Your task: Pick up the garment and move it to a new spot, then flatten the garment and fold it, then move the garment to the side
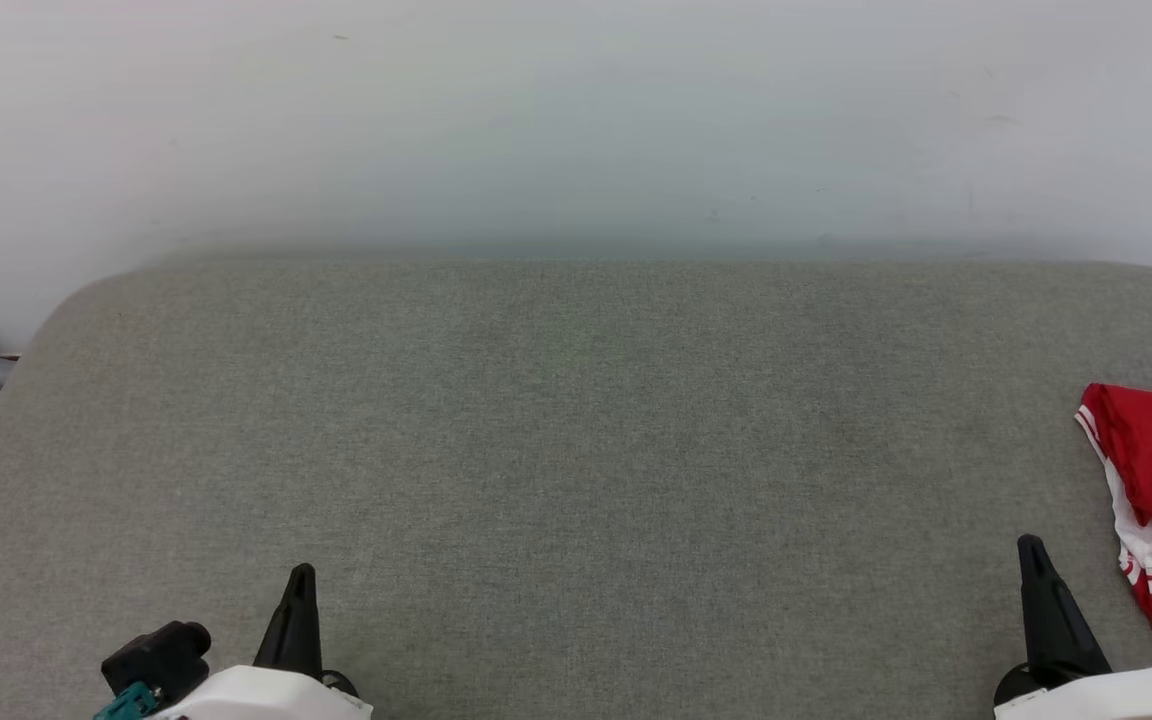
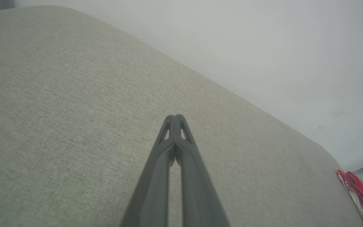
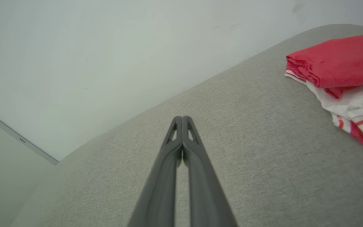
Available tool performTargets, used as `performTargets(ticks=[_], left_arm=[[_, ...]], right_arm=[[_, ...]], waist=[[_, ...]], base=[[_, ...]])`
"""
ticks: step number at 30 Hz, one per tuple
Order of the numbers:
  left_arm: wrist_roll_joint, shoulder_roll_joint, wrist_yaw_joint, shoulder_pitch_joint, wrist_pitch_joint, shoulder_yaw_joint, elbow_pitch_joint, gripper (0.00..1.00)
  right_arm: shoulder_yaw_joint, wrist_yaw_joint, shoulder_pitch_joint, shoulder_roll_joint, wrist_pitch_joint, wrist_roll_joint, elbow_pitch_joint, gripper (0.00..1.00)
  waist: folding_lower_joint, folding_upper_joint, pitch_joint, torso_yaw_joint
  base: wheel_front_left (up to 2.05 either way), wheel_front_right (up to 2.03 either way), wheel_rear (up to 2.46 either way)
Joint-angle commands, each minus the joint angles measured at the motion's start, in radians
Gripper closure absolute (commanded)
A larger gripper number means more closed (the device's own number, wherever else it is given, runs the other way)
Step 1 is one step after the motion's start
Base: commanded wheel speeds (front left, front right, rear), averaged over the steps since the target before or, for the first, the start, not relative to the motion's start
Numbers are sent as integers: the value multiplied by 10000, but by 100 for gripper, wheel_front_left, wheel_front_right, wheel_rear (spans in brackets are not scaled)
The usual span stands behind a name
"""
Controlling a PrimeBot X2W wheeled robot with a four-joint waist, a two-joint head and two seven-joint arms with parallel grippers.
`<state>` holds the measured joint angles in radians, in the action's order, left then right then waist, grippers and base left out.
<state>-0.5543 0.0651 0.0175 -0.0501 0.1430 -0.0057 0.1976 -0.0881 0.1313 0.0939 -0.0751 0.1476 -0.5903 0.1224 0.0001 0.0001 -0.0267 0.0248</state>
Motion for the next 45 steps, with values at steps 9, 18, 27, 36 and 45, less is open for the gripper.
performTargets(ticks=[9, 18, 27, 36, 45], left_arm=[[-1642, 5, 199, 495, -376, 216, -34, 100], [-2901, -16, 334, 665, -693, 359, 30, 100], [-4054, -37, 454, 815, -974, 487, 95, 100], [-5107, -53, 572, 946, -1238, 612, 157, 100], [-6282, -74, 706, 1108, -1527, 736, 225, 100]], right_arm=[[-55, -2, -543, 30, -379, -1605, 79, 100], [-77, -3, -763, 54, -688, -2829, 234, 100], [-99, -4, -962, 78, -978, -3941, 382, 100], [-120, -4, -1160, 102, -1235, -4957, 517, 100], [-147, -5, -1350, 130, -1540, -6097, 669, 100]], waist=[[-1, -1, 28, -23], [-1, -1, 55, -46], [-1, -1, 82, -68], [-1, -1, 108, -90], [-1, -1, 141, -118]], base=[[0, 0, 0], [0, 0, 0], [0, 0, 0], [0, 0, 0], [0, 0, 0]])
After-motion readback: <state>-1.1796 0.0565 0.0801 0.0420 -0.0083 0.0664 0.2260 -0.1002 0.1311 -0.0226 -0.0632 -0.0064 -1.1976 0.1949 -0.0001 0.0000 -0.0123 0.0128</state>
